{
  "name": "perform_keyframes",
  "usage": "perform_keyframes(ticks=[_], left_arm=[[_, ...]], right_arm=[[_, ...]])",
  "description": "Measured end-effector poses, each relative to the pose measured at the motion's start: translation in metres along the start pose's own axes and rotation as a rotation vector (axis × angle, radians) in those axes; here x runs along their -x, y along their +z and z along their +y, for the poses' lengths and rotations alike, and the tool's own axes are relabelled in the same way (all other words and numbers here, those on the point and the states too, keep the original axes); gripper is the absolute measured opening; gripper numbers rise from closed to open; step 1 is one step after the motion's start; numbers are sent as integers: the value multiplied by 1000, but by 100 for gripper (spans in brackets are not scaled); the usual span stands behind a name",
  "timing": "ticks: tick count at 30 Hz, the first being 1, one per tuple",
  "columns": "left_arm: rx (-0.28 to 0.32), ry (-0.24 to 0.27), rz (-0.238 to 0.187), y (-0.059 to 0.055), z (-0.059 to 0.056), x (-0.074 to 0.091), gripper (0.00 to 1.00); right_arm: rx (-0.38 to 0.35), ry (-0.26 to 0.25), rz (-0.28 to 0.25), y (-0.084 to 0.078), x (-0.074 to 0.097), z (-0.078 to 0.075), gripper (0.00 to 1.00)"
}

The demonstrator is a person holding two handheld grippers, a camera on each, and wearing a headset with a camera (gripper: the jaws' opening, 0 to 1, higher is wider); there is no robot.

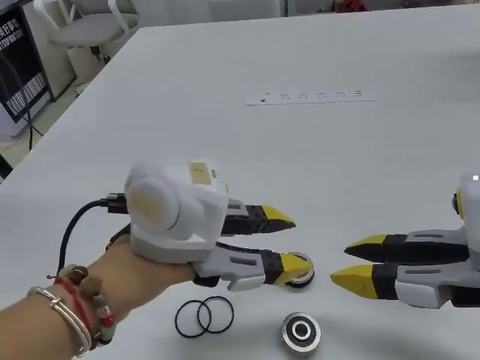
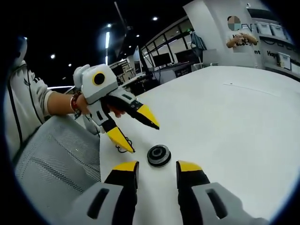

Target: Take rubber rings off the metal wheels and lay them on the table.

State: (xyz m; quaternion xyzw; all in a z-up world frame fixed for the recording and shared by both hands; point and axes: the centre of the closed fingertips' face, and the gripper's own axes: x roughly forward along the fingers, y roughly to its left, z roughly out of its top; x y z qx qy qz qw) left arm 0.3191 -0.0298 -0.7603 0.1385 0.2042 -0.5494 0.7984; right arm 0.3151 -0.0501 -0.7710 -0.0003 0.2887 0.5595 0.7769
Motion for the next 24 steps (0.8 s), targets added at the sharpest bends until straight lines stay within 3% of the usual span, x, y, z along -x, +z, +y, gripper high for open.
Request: perform_keyframes(ticks=[4,17,24], left_arm=[[-8,2,35,-13,3,-8,27],[-5,0,68,-30,4,-16,19],[15,5,48,-29,6,-17,18]], right_arm=[[12,14,28,-5,-11,0,27],[77,13,101,-17,-34,-8,22],[93,17,122,-22,-37,-8,20]])
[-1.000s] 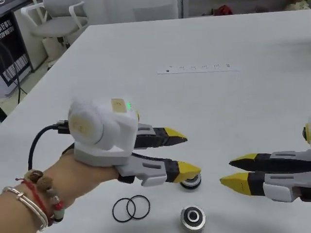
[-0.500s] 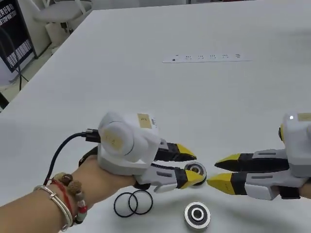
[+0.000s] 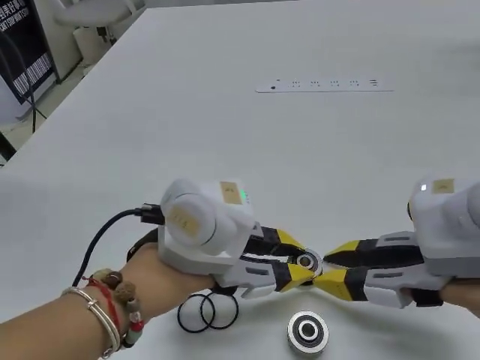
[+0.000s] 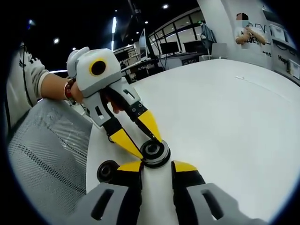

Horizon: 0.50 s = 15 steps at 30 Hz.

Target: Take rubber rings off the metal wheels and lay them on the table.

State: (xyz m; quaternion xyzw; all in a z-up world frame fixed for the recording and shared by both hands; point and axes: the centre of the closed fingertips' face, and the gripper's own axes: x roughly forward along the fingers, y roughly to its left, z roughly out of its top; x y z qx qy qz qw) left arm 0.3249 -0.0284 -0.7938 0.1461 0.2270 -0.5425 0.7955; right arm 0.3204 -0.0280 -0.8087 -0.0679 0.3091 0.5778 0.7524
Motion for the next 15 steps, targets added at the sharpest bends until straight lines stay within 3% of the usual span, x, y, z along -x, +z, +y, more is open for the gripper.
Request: perform_keyframes(ticks=[2,7,15], left_arm=[[7,20,-6,0,4,0,14],[8,16,-9,3,2,5,14],[10,18,-12,4,0,7,14]], right_arm=[[22,3,6,-1,0,2,18],[88,-5,17,-1,1,1,14],[113,-19,31,-2,1,-2,8]])
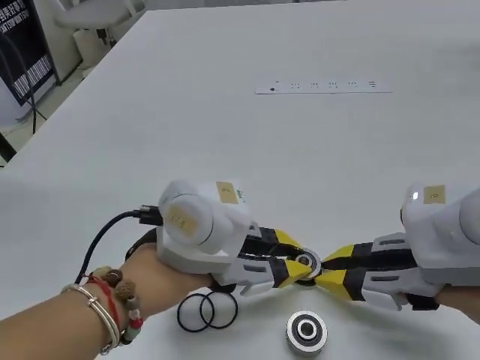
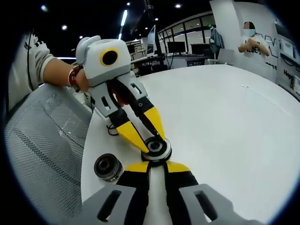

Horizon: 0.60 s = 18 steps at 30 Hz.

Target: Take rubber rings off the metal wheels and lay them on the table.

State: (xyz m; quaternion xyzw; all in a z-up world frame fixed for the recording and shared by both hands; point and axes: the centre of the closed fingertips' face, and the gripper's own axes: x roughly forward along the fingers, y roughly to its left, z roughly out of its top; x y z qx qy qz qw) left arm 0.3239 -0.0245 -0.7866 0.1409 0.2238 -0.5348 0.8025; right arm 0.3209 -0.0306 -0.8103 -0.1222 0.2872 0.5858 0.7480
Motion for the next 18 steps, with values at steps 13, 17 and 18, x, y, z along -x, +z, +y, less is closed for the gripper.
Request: perform_keyframes(ticks=[13,17,18], left_arm=[[-13,0,-4,-2,0,-2,14],[-19,-2,-2,-2,0,-3,14],[-19,-2,-2,-3,0,-3,14]], right_arm=[[-36,-60,16,1,3,-6,0],[-111,-63,-7,2,5,-8,0],[-148,-63,-18,3,6,-8,0]])
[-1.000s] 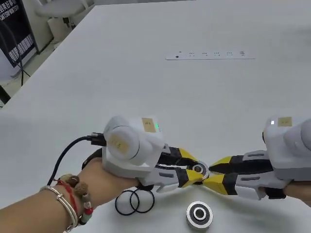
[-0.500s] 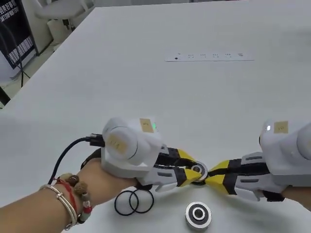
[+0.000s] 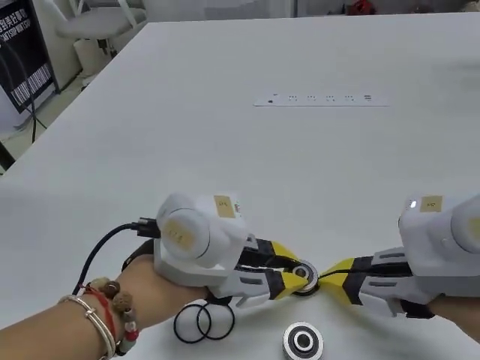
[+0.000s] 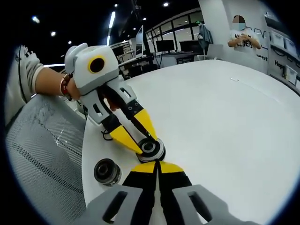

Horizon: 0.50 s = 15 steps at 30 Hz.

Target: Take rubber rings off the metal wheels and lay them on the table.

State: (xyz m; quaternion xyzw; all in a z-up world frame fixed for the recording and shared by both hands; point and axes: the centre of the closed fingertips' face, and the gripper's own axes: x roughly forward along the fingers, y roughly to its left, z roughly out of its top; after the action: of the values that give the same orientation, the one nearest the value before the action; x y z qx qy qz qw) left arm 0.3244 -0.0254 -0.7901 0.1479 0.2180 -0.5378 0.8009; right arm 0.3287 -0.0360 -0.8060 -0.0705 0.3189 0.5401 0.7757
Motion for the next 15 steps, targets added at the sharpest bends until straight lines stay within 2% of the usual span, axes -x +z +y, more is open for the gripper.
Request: perform_keyframes(ticks=[5,11,14,15], left_arm=[[-5,-1,2,0,-1,-1,14],[-13,-6,4,-1,-2,-1,14],[-17,-5,6,-1,-3,-2,13],[-22,-6,9,-1,-3,-2,13]], right_arm=[[-119,16,-33,1,3,-1,0],[-179,29,-58,4,5,3,0],[-242,43,-80,7,6,6,0],[-236,41,-77,6,5,6,0]])
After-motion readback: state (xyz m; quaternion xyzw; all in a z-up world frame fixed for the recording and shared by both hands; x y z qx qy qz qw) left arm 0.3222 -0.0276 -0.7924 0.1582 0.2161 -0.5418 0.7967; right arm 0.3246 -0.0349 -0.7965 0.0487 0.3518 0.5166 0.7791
